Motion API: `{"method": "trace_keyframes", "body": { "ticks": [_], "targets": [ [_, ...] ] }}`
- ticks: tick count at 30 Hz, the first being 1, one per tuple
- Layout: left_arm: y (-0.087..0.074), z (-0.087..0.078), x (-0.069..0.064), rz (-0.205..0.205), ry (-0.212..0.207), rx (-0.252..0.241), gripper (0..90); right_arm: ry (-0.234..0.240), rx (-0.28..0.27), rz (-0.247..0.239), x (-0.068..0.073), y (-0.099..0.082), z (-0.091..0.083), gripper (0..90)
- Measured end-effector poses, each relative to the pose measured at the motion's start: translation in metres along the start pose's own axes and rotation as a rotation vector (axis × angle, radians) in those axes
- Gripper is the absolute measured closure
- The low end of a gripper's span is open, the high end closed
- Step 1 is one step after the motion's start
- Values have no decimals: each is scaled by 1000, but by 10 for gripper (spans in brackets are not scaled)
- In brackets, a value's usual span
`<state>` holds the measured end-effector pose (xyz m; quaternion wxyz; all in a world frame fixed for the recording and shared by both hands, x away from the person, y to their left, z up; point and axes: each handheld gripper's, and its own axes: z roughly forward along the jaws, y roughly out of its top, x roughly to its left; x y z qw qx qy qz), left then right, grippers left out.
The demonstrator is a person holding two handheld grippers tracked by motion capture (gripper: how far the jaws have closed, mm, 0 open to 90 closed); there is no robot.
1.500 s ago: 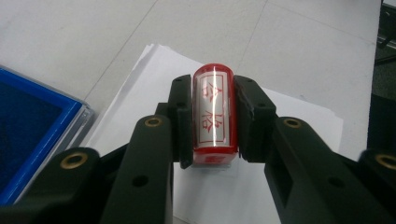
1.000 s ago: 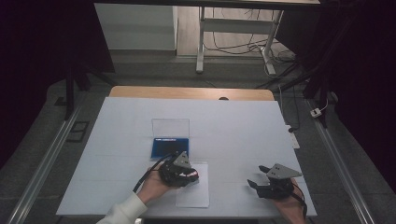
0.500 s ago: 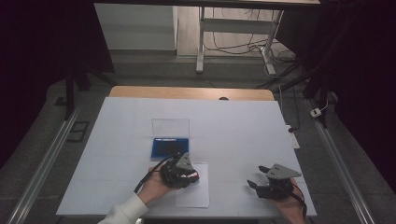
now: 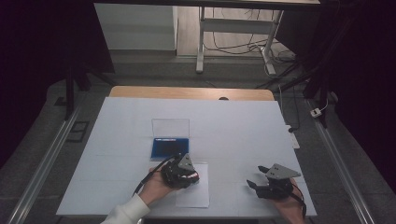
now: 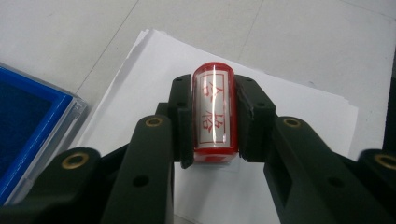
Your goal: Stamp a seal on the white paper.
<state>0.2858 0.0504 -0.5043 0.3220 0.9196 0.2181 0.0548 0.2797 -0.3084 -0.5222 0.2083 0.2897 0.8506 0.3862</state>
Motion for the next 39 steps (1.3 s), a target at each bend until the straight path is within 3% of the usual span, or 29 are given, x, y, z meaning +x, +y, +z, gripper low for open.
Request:
{"method": "trace_keyframes", "body": {
  "ticks": [10, 39],
  "targets": [
    [3, 1, -4, 12, 27, 29, 707, 5, -2, -3, 2, 1, 1, 276],
    [2, 2, -2, 7, 13, 18, 707, 10, -18, 2, 2, 2, 1, 274]
  ]
}}
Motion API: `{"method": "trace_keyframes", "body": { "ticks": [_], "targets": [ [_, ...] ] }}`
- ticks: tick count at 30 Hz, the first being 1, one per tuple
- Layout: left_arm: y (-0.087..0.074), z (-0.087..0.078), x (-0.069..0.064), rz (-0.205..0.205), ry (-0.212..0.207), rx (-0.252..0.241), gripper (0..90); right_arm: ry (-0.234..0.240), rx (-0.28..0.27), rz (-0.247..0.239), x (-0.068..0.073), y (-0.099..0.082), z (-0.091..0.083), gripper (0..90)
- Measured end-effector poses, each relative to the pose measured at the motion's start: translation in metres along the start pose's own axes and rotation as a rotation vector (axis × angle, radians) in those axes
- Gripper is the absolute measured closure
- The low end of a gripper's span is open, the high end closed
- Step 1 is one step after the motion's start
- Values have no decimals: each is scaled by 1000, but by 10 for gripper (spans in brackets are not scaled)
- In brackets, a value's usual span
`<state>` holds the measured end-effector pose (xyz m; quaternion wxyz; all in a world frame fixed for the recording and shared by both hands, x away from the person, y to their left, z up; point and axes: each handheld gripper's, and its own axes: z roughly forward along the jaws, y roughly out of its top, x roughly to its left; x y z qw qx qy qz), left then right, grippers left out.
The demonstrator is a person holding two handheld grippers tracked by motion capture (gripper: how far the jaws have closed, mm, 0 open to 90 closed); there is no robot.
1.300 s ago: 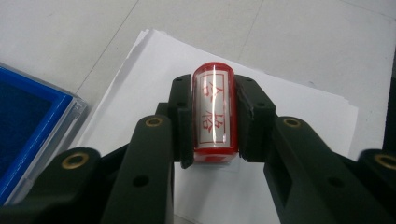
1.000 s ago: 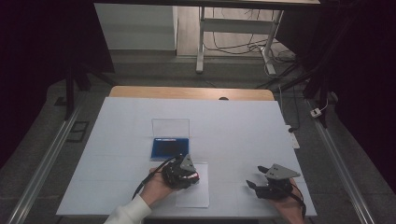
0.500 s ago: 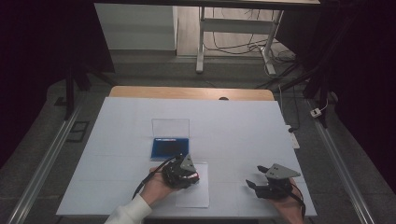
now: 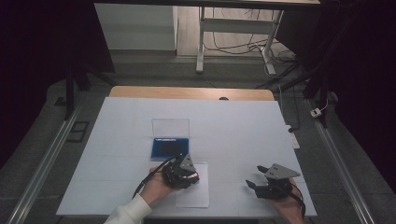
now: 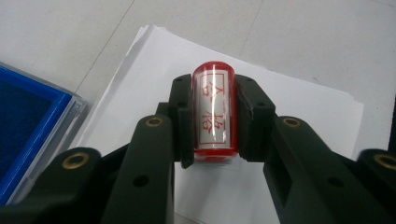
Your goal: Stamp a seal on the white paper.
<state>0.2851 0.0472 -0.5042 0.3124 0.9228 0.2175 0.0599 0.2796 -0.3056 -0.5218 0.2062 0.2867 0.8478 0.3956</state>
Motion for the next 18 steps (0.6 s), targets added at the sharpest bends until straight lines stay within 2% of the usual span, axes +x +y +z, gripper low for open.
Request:
{"method": "trace_keyframes", "body": {
  "ticks": [3, 4, 9, 12, 18],
  "targets": [
    [0, -1, 1, -6, -4, -4, 705, -1, 2, 2, 0, 0, 0, 274],
    [0, -4, 2, -18, -14, -29, 704, -2, 2, 2, 0, 0, 0, 274],
    [2, -6, 2, -15, -18, -29, 700, -7, 3, 1, -2, 0, -3, 274],
    [5, -16, 2, -16, -8, -66, 700, -6, 0, 5, -3, -1, -5, 274],
    [8, -35, 2, -29, -19, -135, 700, -13, -1, 5, -3, -1, -6, 274]
  ]
}}
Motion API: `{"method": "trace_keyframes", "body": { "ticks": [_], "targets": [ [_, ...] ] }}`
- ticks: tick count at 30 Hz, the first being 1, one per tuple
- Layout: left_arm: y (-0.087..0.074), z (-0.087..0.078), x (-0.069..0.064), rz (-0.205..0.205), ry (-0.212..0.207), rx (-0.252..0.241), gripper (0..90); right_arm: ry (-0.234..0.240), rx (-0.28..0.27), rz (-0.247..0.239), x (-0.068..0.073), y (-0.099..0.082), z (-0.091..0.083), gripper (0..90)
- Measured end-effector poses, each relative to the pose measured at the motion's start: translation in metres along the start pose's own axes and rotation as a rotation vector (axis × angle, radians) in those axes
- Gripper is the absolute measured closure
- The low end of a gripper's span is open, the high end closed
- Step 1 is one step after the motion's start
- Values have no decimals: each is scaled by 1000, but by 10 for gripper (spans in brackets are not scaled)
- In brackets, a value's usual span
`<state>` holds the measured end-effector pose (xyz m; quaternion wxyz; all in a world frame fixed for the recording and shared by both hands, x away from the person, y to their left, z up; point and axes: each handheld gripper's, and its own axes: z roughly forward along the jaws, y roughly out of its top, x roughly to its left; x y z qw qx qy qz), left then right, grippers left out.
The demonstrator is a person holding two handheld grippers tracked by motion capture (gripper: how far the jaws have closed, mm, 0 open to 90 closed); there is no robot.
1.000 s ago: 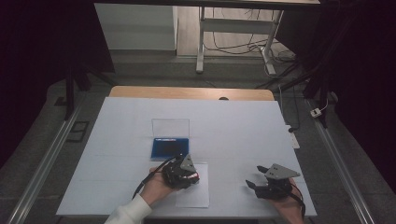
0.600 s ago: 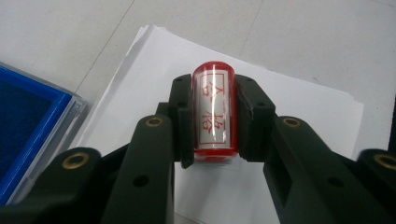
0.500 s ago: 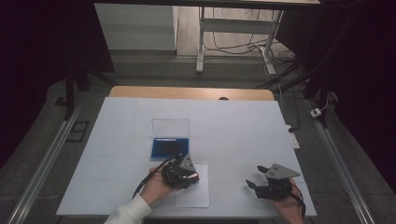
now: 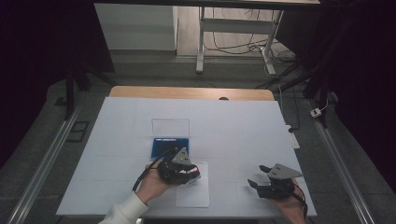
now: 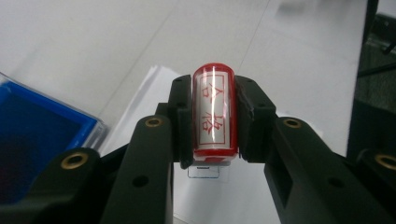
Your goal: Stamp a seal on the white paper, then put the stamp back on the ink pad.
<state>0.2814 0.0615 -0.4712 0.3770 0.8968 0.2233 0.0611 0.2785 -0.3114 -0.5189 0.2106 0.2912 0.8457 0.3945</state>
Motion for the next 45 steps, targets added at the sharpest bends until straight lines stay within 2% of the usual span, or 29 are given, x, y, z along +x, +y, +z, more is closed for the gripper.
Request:
{"method": "trace_keyframes", "body": {
  "ticks": [7, 19, 35, 45],
  "targets": [
    [3, -9, -1, 2, -4, -30, 699, 3, 4, -3, 0, 0, 1, 274],
    [3, -19, 6, -28, 4, -65, 699, 4, 7, 0, 0, -1, 1, 275],
    [5, -33, 28, -92, 29, -133, 698, 0, 7, 7, 0, -1, 1, 276],
    [0, -31, 47, -138, 87, -142, 698, -1, 10, 5, -1, -1, 1, 278]
  ]
}}
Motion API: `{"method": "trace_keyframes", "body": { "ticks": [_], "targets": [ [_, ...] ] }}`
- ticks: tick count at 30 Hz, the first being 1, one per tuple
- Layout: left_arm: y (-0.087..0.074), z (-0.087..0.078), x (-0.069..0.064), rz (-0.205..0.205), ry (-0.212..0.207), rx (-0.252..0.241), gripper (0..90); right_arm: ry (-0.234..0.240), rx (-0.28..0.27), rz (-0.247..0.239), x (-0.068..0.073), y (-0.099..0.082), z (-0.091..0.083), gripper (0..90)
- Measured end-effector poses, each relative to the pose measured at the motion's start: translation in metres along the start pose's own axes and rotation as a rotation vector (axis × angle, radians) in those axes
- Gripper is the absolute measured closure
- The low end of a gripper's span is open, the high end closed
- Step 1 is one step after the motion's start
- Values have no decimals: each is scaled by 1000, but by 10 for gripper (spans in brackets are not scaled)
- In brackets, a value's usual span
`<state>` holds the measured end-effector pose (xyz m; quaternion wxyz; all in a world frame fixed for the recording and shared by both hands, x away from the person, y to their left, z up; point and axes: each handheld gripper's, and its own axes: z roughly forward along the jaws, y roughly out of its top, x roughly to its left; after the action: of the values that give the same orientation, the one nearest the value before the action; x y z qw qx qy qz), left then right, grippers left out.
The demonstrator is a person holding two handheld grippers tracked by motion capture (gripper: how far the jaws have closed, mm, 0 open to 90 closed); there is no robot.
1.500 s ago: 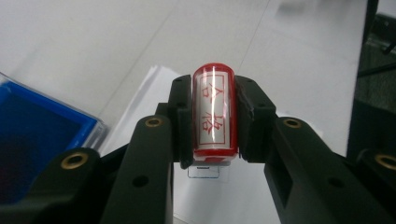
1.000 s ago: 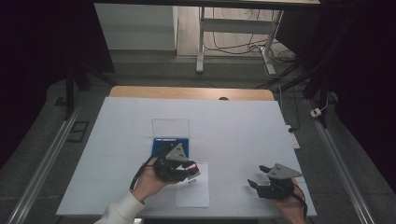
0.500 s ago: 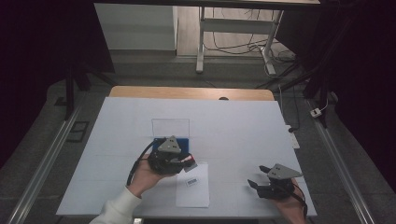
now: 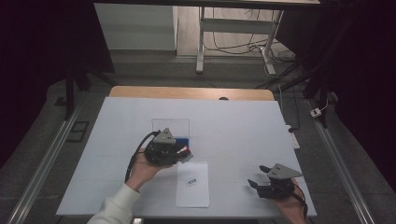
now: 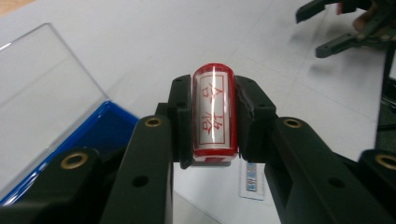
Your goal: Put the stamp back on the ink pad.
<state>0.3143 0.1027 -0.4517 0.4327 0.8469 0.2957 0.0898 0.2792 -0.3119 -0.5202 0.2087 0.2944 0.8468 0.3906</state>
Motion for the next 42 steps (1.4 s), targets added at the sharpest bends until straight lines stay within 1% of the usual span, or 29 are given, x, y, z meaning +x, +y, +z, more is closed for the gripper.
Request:
{"method": "trace_keyframes", "body": {
  "ticks": [4, 6, 12, 22, 34, 37, 42],
  "targets": [
    [-1, 0, 6, -11, 24, -2, 698, 0, -5, 0, 0, 0, 0, 278],
    [-2, 1, 10, -17, 42, 2, 698, 1, -5, 0, 0, 0, 0, 278],
    [-5, 4, 21, -32, 77, 17, 698, 1, -2, -1, 0, 0, 0, 278],
    [-10, 4, 36, -66, 106, 16, 698, 3, 2, 1, 0, -1, 0, 278],
    [-19, 11, 50, -87, 170, 61, 698, -3, 6, 0, 0, -1, 1, 279],
    [-21, 13, 53, -92, 179, 70, 698, -1, 9, -2, 0, -1, 1, 279],
    [-25, 18, 58, -99, 182, 101, 697, 1, 11, 3, 0, -1, 2, 279]
  ]
}}
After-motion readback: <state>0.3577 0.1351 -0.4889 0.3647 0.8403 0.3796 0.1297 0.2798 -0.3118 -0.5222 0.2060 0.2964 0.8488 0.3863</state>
